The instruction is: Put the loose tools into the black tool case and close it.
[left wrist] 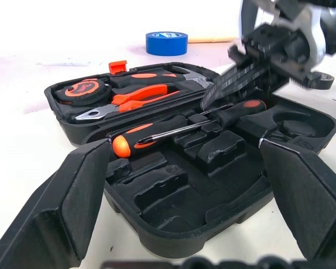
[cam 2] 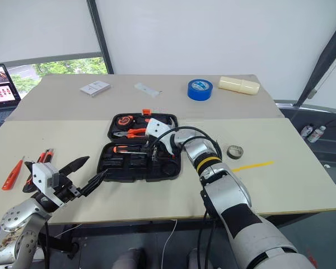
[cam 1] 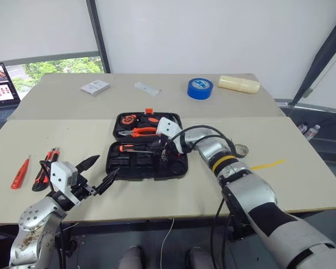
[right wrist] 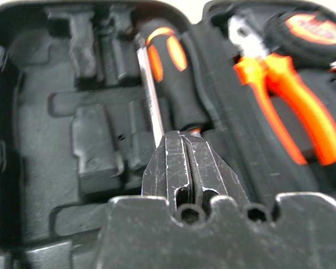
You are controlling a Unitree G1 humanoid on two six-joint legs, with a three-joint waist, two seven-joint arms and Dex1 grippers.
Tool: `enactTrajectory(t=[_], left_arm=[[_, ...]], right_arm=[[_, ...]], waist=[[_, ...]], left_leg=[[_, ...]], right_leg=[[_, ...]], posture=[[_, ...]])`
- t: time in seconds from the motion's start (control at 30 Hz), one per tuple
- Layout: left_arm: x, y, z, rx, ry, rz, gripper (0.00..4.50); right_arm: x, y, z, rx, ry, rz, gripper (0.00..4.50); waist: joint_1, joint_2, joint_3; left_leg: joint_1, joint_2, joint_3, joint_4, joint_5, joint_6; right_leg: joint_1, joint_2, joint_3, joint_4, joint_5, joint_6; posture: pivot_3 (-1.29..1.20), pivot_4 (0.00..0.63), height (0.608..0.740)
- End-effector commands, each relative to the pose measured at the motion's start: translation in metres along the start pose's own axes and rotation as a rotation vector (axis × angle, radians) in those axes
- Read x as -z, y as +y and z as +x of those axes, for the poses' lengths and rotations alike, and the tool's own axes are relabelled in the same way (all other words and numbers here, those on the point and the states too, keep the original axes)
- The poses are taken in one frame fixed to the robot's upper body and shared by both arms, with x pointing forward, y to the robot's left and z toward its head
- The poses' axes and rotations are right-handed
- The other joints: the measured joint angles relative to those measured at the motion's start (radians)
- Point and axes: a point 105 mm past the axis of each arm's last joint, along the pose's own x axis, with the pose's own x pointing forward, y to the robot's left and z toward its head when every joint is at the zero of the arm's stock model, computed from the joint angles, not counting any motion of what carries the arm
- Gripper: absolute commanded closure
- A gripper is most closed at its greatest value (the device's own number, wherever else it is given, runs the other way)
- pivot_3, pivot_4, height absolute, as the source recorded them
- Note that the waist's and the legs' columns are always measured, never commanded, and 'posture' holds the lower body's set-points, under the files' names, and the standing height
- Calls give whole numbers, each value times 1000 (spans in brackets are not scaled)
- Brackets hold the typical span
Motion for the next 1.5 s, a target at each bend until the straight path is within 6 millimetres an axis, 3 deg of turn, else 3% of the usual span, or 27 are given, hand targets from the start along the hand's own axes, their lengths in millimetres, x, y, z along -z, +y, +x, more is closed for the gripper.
enactTrajectory(t=[0.03, 0.43, 0.53, 0.63, 0.73, 0.83, 0.97, 1.03, 1.17, 1.3, 1.43, 1.5], left_arm=[[-9, 3, -2, -13, -21, 45, 0], [-7, 4, -2, -31, -12, 51, 0], [-7, 5, -3, -36, -10, 53, 0], [-8, 7, -6, -47, -9, 54, 0], [-11, 12, -12, -83, -28, 34, 0], [-11, 20, -26, -139, -26, 16, 0], [-7, 36, -62, -280, 9, 3, 0], [-4, 44, -84, -359, 43, 4, 0], [3, 61, -139, -592, 95, -35, 0], [16, 73, -204, -871, 166, -113, 0], [17, 76, -233, -999, 176, -126, 0], [17, 78, -246, -1057, 176, -150, 0]], right_arm=[[12, 6, 2, -47, 114, -71, 4464], [46, 9, -11, -62, 280, -15, 4464], [46, 12, -9, -65, 258, -7, 4464], [35, 16, -4, -80, 166, 4, 4464], [0, 8, -3, -8, -61, -65, 4464], [-28, 0, -15, 56, -225, -187, 4464], [-52, -3, -46, 39, -465, -133, 4464], [-57, 4, -64, 21, -560, -152, 3907], [-30, 28, -90, -13, -550, -148, 2636], [-15, 43, -124, 115, -623, -117, 1326], [0, 64, -139, 126, -610, -92, 27], [8, 79, -149, 128, -612, -78, 27]], waist=[[-1, 0, 0], [11, 0, 0], [17, 0, 0], [18, 0, 0], [15, -1, -1], [10, -1, 0], [-6, -1, 0], [-8, -1, 0], [-2, -2, 0], [-4, -3, 0], [-4, -5, 0], [-3, -7, 0]], left_leg=[[0, 0, 0, 0, 0, 0], [4, 0, 0, 0, -4, -6], [5, 0, 0, 0, -4, -6], [7, 0, 0, 0, -4, -7], [7, 0, 0, 0, -4, -7], [7, 0, 1, -2, -4, -7], [6, 0, 1, -4, 0, 0], [6, 0, 1, -6, 0, 0], [9, 0, 1, -10, -1, -2], [8, 0, 2, -11, -3, -5], [11, 0, 2, -11, -5, -8], [13, 0, 2, -11, -6, -9]], right_leg=[[0, 0, 0, 0, 0, 0], [4, -1, -1, 0, 0, 0], [5, -1, -1, 0, 0, 0], [6, -1, -1, 0, -1, -1], [6, -1, -1, 0, -1, -1], [5, 0, 0, 0, -1, -1], [3, 0, 0, 0, -1, -1], [4, 0, 0, -1, -1, -1], [5, -1, -1, -4, -2, -2], [4, -3, -1, -4, -4, -3], [5, -3, -1, -4, -11, -7], [5, -3, -1, -4, -13, -4]], posture=[[0, 150, 740], [0, 150, 740], [0, 150, 740], [0, 150, 740], [0, 150, 740], [0, 150, 740], [0, 150, 740], [0, 150, 740], [0, 150, 740], [0, 150, 740], [0, 150, 740], [0, 150, 740]])
